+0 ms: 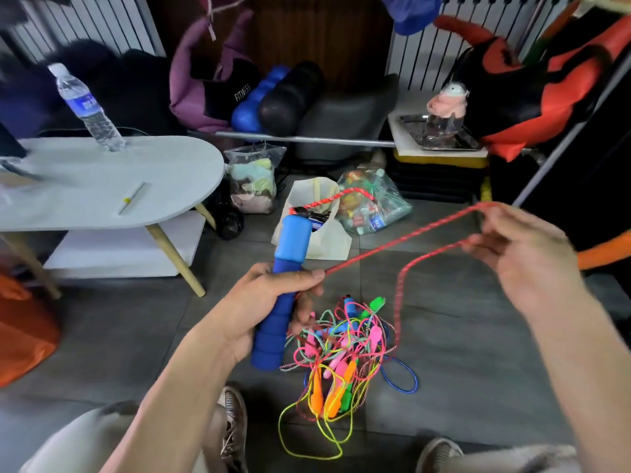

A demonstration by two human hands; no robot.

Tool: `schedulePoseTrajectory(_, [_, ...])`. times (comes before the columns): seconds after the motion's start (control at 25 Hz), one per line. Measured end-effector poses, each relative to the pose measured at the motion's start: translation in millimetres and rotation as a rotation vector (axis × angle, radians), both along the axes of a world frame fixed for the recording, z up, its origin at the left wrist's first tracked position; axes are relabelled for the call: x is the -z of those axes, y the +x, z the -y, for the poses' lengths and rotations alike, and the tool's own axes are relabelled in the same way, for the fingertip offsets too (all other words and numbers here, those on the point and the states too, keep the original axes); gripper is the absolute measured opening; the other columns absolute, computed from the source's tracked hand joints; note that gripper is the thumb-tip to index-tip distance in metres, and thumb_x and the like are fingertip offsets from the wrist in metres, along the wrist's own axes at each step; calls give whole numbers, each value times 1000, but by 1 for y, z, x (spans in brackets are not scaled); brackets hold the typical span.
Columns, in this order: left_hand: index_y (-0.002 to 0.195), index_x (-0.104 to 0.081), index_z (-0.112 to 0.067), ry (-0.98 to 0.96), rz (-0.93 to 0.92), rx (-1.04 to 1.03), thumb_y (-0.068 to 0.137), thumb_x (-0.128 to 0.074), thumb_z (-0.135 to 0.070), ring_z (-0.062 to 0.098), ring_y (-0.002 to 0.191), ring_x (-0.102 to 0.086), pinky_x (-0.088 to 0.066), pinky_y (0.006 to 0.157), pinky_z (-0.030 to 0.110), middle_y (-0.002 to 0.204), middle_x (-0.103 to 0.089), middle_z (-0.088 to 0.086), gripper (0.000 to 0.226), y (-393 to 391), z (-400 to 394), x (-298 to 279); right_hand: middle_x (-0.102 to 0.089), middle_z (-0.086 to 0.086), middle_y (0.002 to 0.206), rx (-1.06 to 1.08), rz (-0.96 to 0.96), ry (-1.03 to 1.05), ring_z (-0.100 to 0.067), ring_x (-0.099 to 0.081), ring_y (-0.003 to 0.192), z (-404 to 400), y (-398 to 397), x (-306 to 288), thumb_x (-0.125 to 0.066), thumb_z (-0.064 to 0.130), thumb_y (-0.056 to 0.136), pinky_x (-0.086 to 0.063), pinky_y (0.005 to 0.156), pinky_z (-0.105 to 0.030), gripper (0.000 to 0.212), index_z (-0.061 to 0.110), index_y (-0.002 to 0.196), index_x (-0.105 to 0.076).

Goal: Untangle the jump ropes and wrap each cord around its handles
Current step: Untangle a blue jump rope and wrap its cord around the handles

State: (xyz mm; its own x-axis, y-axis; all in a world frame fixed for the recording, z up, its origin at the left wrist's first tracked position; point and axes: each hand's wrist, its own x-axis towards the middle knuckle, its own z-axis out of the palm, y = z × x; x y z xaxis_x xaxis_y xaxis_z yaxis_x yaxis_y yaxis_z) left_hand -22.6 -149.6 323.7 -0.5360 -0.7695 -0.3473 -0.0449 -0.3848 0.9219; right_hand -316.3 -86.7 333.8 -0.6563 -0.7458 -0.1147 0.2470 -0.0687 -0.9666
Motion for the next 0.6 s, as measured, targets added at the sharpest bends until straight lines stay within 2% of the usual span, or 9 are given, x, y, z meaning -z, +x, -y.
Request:
schedulePoseTrajectory(0.08, [64, -66, -7, 14, 8, -18, 72, -78, -21, 18, 34, -41, -41, 57, 32, 45, -49, 12, 20, 3, 1, 1, -64, 6, 68, 143, 26, 144, -9, -61, 48, -4, -21, 7, -48, 9, 99, -54, 48, -23, 20, 14, 107, -66])
schedulePoseTrajectory(0.12, [64, -64, -6, 24, 5, -20, 72, -77, -21, 18, 33, -39, -42, 56, 31, 44, -48, 12, 21, 3, 0, 1, -65, 3, 83, 149, -30, 210, -12, -62, 49, -4, -19, 13, -49, 5, 97, -54, 45, -24, 26, 17, 115, -63])
schedulePoseTrajectory(0.2, [64, -63, -6, 39, -1, -16, 72, -73, -22, 17, 32, -37, -45, 55, 30, 44, -46, 12, 20, -2, -5, 1, -61, 5, 114, 61, -244, 193, -16, -62, 56, -1, 13, 19, -56, -2, 88, -56, 50, -26, 48, 30, 124, -57])
schedulePoseTrajectory(0.28, [64, -64, -6, 46, -23, -9, 71, -72, -22, 17, 32, -36, -45, 56, 30, 44, -46, 12, 19, -8, -9, 2, -62, 12, 124, -336, -369, 79, -16, -63, 71, -3, 59, 19, -66, 7, 81, -57, 67, -33, 51, 37, 122, -60])
schedulePoseTrajectory(0.36, [67, -65, -3, 40, -26, 7, 71, -72, -23, 17, 32, -37, -44, 58, 30, 45, -47, 12, 22, -12, -11, 3, -72, 2, 104, -771, -304, 83, -16, -65, 71, -7, 96, 24, -71, 19, 84, -56, 66, -33, 29, 27, 112, -68])
schedulePoseTrajectory(0.4, [72, -66, 2, 33, -21, 14, 71, -72, -23, 17, 33, -39, -42, 59, 31, 46, -48, 12, 26, -13, -11, 3, -72, -4, 87, -880, -320, 111, -16, -65, 64, -9, 105, 26, -70, 22, 86, -54, 61, -30, 17, 21, 103, -71])
schedulePoseTrajectory(0.44, [75, -66, 4, 30, -13, 17, 71, -72, -23, 18, 34, -40, -40, 59, 32, 47, -50, 12, 28, -13, -11, 2, -69, -7, 74, -873, -391, 126, -17, -64, 57, -7, 104, 26, -66, 22, 87, -52, 58, -30, 9, 20, 94, -72])
schedulePoseTrajectory(0.52, [72, -67, 0, 15, 3, 28, 71, -71, -23, 19, 35, -44, -39, 58, 31, 50, -53, 13, 23, -9, -9, 0, -60, -3, 57, -619, -450, 92, -16, -58, 48, -1, 84, 19, -61, 17, 93, -50, 51, -30, 14, 19, 85, -72])
schedulePoseTrajectory(0.6, [65, -65, -5, -7, 45, 38, 70, -71, -24, 20, 36, -45, -40, 49, 26, 49, -54, 13, 20, -3, -6, -2, -45, 7, 49, -187, -188, 37, -11, -49, 40, 1, 40, 6, -54, 16, 97, -48, 45, -23, 19, 18, 84, -68])
